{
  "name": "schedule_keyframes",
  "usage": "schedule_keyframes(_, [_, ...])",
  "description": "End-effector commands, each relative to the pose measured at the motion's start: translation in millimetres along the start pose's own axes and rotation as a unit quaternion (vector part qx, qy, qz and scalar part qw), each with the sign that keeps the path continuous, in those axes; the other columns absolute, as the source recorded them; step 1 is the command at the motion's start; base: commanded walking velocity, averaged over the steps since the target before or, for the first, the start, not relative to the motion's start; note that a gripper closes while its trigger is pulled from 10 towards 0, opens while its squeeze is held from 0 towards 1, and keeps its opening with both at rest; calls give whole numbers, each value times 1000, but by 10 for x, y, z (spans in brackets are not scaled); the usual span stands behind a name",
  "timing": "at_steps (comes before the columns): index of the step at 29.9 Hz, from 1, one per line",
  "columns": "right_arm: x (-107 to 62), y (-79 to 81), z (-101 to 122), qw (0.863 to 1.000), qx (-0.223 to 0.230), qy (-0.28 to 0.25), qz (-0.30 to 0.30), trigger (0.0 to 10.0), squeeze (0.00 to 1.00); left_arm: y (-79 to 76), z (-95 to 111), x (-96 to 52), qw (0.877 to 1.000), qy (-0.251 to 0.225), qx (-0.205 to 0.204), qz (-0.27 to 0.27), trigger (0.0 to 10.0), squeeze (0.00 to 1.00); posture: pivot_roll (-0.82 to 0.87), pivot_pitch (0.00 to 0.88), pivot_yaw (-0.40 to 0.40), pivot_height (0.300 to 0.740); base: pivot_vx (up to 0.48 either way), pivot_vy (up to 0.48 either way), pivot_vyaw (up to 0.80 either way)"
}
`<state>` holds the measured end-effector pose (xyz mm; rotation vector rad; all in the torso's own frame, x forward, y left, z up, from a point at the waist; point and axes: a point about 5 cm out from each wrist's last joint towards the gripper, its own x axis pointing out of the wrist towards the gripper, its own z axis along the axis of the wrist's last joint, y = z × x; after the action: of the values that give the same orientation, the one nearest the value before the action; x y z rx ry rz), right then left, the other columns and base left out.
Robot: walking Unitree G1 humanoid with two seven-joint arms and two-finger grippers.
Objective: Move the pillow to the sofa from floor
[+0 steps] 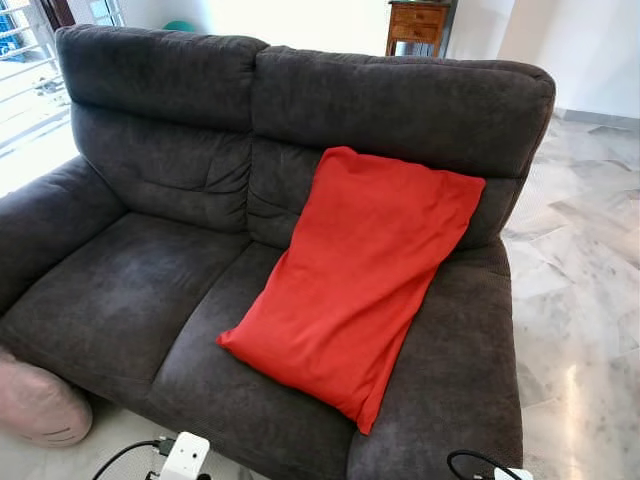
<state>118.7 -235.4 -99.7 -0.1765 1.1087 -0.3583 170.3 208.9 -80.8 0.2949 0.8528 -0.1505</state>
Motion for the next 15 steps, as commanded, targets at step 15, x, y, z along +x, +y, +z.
schedule_keyframes(15, [-18,150,14,999,-6,-2,36,10000,0,-10,-86,-26,1000,13,-3,1,10000,0,56,64,21,740,-16,0,0])
